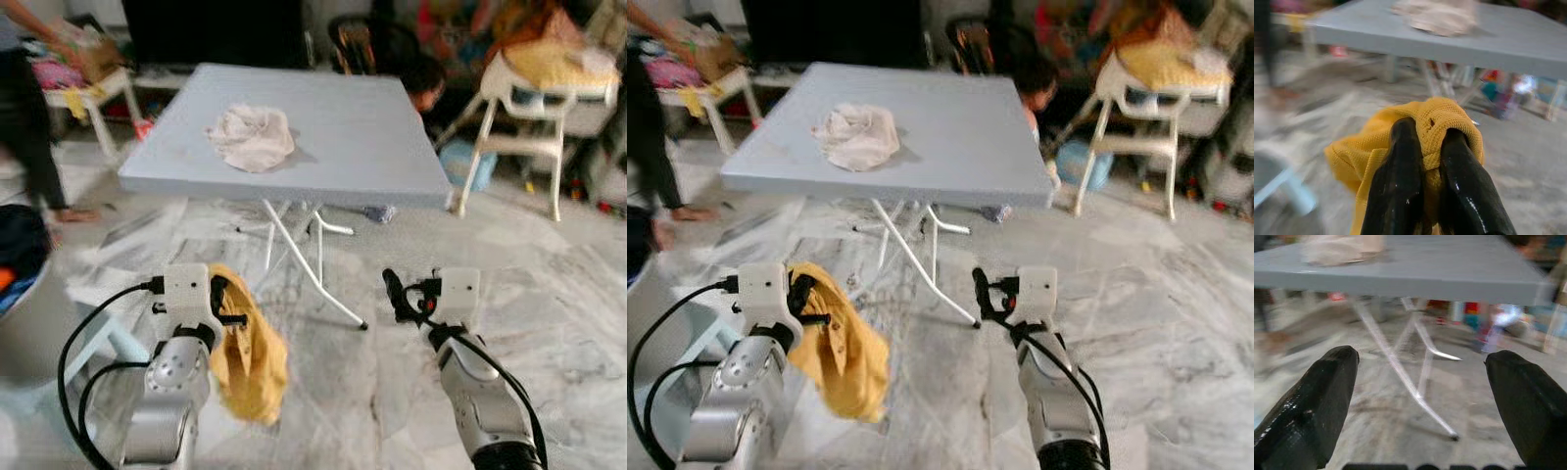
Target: Hang hanger
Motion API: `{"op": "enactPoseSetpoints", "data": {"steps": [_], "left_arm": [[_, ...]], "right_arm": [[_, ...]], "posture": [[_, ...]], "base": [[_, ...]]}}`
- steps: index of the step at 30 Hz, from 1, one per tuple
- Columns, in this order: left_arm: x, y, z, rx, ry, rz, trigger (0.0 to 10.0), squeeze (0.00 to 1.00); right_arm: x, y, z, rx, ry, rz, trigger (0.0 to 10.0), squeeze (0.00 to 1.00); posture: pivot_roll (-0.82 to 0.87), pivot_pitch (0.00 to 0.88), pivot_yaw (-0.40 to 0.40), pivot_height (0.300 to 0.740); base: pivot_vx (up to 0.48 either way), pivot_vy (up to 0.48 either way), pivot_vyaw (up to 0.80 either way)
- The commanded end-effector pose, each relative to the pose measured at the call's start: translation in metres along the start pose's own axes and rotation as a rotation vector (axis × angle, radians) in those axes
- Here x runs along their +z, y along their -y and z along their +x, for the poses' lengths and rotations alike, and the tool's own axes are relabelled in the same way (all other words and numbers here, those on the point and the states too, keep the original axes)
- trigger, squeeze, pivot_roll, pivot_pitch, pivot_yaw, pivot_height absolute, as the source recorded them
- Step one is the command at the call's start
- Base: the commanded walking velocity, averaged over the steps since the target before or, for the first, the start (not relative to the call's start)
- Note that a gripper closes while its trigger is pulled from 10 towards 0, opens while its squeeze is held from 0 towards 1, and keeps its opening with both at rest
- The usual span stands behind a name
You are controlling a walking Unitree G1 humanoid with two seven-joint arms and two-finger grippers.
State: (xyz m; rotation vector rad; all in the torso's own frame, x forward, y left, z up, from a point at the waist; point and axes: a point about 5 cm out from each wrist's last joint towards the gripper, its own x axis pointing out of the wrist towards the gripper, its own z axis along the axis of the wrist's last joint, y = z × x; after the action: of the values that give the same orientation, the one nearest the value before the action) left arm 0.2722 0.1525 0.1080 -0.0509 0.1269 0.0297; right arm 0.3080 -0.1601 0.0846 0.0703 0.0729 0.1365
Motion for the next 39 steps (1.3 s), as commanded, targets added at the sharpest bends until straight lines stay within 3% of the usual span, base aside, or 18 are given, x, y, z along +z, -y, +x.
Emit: {"op": "enactPoseSetpoints", "data": {"steps": [1,7,15,39], "left_arm": [[0.0006,-0.0005,0.0001,0.001,0.006,-0.004,10.0,0.0],[-0.0009,-0.0008,0.0004,-0.006,-0.006,-0.03,10.0,0.0],[-0.0013,0.0005,0.0,-0.017,-0.008,-0.031,10.0,0.0],[-0.0011,0.0017,0.0006,-0.035,-0.018,-0.035,10.0,0.0]], "right_arm": [[-0.004,-0.0015,-0.0039,-0.002,-0.006,0.007,10.0,0.0],[-0.0041,-0.0014,-0.0042,-0.001,-0.006,0.006,10.0,0.0],[-0.0044,-0.0018,-0.0044,0.001,-0.007,0.006,10.0,0.0],[-0.0056,-0.0012,-0.0072,-0.008,-0.009,0.007,10.0,0.0]], "posture": [[0.03,0.0,-0.016,0.74],[0.03,0.0,-0.016,0.74],[0.03,0.0,-0.018,0.74],[0.03,0.0,-0.007,0.74]], "base": [[0.0,0.0,0.0],[0.0,0.0,0.0],[0.0,0.33,0.0],[0.0,0.444,-0.78]]}}
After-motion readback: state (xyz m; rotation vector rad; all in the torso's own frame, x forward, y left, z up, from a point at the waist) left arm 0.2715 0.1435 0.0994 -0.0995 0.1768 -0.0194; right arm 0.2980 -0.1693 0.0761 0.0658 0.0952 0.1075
